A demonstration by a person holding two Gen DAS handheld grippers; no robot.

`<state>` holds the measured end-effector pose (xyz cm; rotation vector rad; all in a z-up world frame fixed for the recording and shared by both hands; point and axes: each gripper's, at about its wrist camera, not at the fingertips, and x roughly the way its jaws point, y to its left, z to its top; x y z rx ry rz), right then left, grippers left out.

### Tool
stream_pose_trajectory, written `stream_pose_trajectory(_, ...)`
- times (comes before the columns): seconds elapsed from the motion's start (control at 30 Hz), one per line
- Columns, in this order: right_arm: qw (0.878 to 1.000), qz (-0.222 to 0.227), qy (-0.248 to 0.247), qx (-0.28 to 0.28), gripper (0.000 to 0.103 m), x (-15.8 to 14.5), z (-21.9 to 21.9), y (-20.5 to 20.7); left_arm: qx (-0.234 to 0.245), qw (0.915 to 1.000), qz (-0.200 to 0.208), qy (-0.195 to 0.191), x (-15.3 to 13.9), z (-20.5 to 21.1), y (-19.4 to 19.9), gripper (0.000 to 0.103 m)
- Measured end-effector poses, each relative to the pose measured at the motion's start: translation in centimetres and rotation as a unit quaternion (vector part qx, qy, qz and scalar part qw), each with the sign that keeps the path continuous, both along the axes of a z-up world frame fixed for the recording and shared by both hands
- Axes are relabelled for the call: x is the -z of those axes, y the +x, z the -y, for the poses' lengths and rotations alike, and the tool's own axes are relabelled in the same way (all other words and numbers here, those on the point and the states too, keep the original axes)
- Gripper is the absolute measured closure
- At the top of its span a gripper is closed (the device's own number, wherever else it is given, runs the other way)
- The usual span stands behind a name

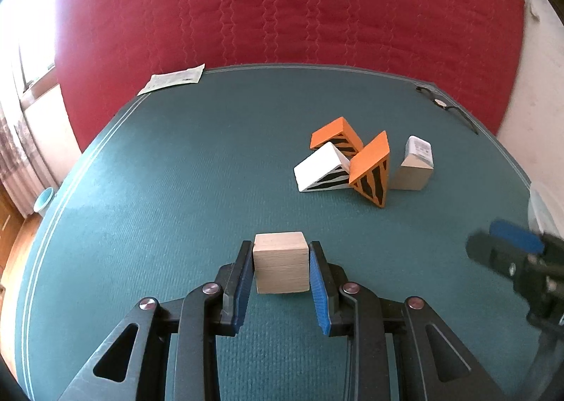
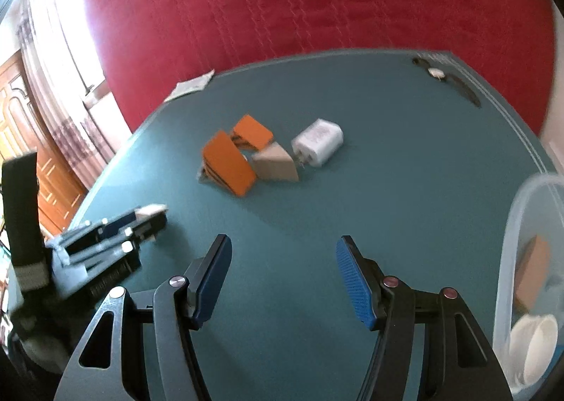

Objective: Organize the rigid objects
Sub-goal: 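Grasp the orange triangular block with the right gripper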

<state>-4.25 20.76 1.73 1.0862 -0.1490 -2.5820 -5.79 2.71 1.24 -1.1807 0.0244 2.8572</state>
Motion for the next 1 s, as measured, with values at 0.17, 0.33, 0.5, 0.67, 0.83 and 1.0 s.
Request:
stream_pose_trajectory(0.17, 0.999, -0.019, -0.019, -0.038, 0.040, -1.0, 2.2, -1.9, -0.007, 0.9999, -0.010, -0.003, -0.1, 0.2, 0.4, 0.071)
stream_pose_trajectory(0.33, 0.997, -0.031, -0.028, -0.071, 0.040, -1.6, 4.4, -3.7, -0.019, 0.9998, -0.002, 0.004, 0.3, 0.8, 0.3, 0.071)
stream_pose_trajectory(0.5, 0.996, -0.038, -0.008, -0.085, 0.040, -1.4, 5.9, -5.5, -0.043, 0.9990, 0.001, 0.017, 0.4, 1.7, 0.1, 0.071)
stream_pose_trajectory(0.67, 0.993, -0.038, 0.005, -0.111, 0.040, -1.0, 7.1, -6.9, -0.047, 0.9987, 0.001, 0.017, 0.4, 1.9, 0.2, 0.071)
stream_pose_trajectory(0.83, 0.991, -0.040, 0.022, -0.127, 0.041, -0.7, 8.3, -7.6, -0.049, 0.9985, 0.007, 0.021, 0.5, 2.3, 0.1, 0.071)
stream_pose_trajectory(1.0, 0.990, -0.029, 0.036, -0.131, 0.062, -0.1, 8.0, -7.5, -0.053, 0.9983, 0.009, 0.022, 0.6, 2.4, 0.1, 0.071)
